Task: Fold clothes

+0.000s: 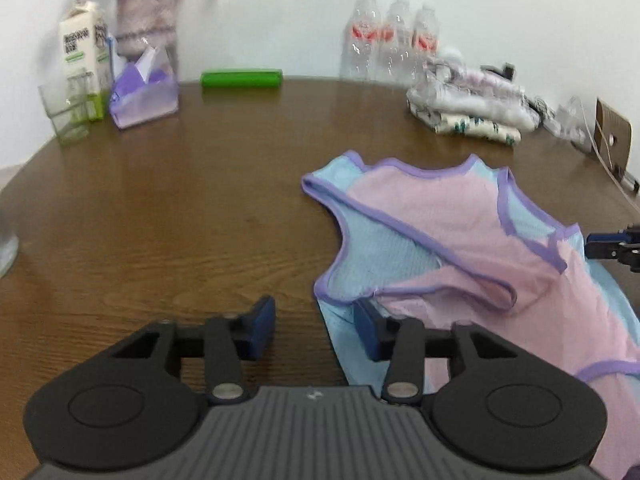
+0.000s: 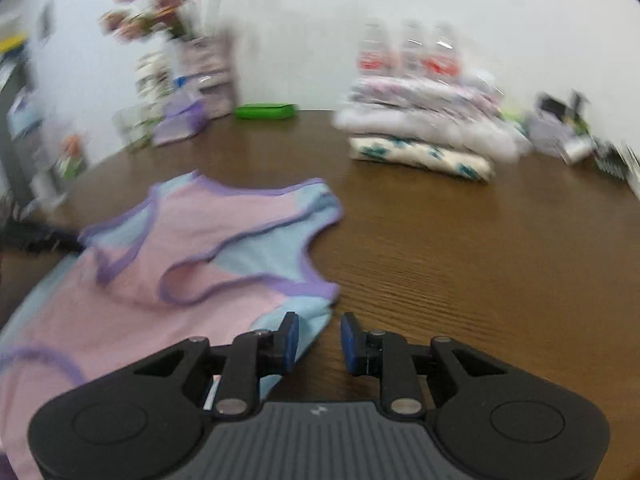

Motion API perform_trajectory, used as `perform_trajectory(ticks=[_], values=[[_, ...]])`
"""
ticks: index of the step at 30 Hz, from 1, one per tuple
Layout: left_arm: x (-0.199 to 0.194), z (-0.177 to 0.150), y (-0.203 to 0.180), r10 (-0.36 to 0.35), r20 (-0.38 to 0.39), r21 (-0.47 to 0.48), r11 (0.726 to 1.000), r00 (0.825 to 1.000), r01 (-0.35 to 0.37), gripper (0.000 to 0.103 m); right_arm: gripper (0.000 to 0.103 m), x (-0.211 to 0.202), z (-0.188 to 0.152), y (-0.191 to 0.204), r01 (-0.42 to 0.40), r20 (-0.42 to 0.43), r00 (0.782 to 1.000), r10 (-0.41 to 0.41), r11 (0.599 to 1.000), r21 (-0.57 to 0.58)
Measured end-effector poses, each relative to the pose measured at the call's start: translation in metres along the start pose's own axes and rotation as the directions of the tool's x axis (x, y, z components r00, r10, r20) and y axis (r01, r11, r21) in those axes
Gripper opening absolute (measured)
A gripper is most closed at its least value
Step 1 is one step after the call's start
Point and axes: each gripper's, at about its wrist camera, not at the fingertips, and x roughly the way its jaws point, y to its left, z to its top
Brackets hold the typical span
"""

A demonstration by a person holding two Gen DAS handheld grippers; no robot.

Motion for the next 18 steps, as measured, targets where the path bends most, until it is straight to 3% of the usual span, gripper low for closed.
perform_trajectory(ticks=[2,3,4,5,11,18], values=[[0.001,-0.001,0.0,-0.048,0.003,-0.014,0.999,0.999,0.048,0.032,0.032,0.007,0.006,-0.008,-0.028,0.004,1.0,0.028,0.997,0.073],[0.002,-0.001,-0.001,-0.064,0.005,-0.02,0.998,0.998,0.064,0.027,0.03,0.012,0.008,-0.008,-0.031,-0.002,1.0,0.032,0.997,0.069],[0.004,-0.001,-0.003,-0.047,0.009,-0.021,0.999,0.999,0.047,0.015,0.015,0.016,0.01,-0.007,-0.035,-0.008,0.999,0.035,0.997,0.065],[0.005,-0.001,-0.005,-0.031,0.013,-0.022,0.999,0.999,0.031,0.009,0.003,0.02,0.011,-0.004,-0.03,-0.012,0.999,0.031,0.998,0.05],[0.009,-0.003,-0.009,0.071,0.059,-0.03,0.997,0.996,-0.069,0.005,0.002,0.064,0.043,0.02,0.015,-0.019,1.0,-0.016,0.996,-0.086],[0.054,0.048,0.041,0.207,0.053,-0.071,0.977,0.977,-0.203,0.005,0.002,0.138,0.102,0.044,0.036,-0.026,0.999,-0.042,0.978,-0.206]])
